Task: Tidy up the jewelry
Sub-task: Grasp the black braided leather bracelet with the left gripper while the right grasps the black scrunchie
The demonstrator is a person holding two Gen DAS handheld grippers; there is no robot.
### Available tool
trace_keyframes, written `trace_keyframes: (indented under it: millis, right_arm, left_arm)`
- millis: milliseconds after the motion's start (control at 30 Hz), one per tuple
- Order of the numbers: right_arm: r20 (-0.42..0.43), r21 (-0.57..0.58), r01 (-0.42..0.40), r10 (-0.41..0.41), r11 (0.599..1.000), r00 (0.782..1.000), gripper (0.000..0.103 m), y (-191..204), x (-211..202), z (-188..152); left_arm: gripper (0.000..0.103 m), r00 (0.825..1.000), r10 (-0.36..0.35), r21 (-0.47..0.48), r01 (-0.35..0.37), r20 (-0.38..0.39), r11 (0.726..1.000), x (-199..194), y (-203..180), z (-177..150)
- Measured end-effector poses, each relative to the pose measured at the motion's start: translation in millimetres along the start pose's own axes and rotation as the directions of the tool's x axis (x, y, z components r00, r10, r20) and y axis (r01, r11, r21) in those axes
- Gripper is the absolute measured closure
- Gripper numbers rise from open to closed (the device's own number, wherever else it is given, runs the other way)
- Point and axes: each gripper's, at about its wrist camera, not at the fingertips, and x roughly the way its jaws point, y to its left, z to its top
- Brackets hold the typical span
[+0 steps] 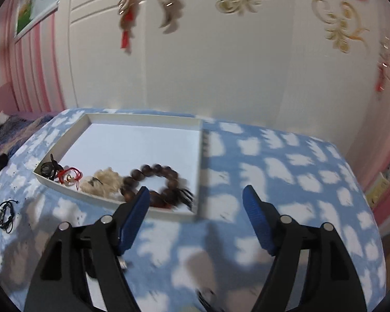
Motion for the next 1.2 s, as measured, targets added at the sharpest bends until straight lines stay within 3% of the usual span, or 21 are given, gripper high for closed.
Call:
trace_keyframes:
  millis: [233,400,567,800,900,967,1033,1100,1167,1200]
  right_arm:
    - [-0.013,0.112,-0.035,0.036,0.993,0.999,0.029,-16.3,-21.1,-46.9]
    - [-0.043,0.136,-0.088,0.095,0.987,0.995,0.031,5.7,-17.0,-62.6]
    - [-0.101,0.084,-0.102,0.11,0.991,0.989,0.042,49.1,-0.3,-63.8]
    - [-0.184,0.033,-0.107,0.112,0.994,0.977,0.043,86.7,32.3,-67.1]
    - [-0.225,0.012,-0.091,0.091,0.996,0.97,0.043,93.4,43.9,-74.2]
    - [-0.252,-0.002,-0.086,0.082,0.996,0.964,0.046,96.1,51.1,-79.6]
    - [-0.251,-0.011,-0.082,0.077,0.997,0.965,0.058,96.6,51.8,-77.8]
    - [-0.25,-0.018,-0.089,0.082,0.996,0.965,0.072,97.6,53.5,-76.6]
    - [-0.239,0.002,-0.097,0.095,0.995,0.966,0.079,93.5,52.2,-76.5]
    - [-0.231,0.013,-0.1,0.1,0.995,0.968,0.082,90.8,51.0,-76.3]
  left_arm:
    - [0.011,0.993,0.097,-0.06,-0.102,-0.073,0.993,-21.5,69.4,-52.9]
    - [0.011,0.987,0.076,-0.115,-0.093,-0.143,0.989,-14.7,88.5,-84.3]
    - [0.011,0.983,0.079,-0.105,-0.097,-0.168,0.99,-8.5,85.2,-86.0]
    - [0.013,0.965,0.051,-0.026,-0.06,-0.258,0.998,10.7,66.8,-88.6]
    - [0.021,0.949,0.042,-0.025,-0.053,-0.311,0.998,21.2,67.2,-91.6]
    - [0.037,0.936,0.025,-0.024,-0.035,-0.35,0.999,29.0,66.2,-93.9]
    - [0.046,0.927,0.02,0.006,-0.019,-0.375,1.0,34.8,59.7,-95.4]
    - [0.054,0.928,0.015,0.029,-0.004,-0.372,1.0,34.4,54.1,-95.1]
    - [0.065,0.93,0.006,0.031,0.006,-0.367,0.999,33.2,52.8,-94.7]
    - [0.078,0.932,0.001,0.028,0.01,-0.362,1.0,31.8,53.0,-94.3]
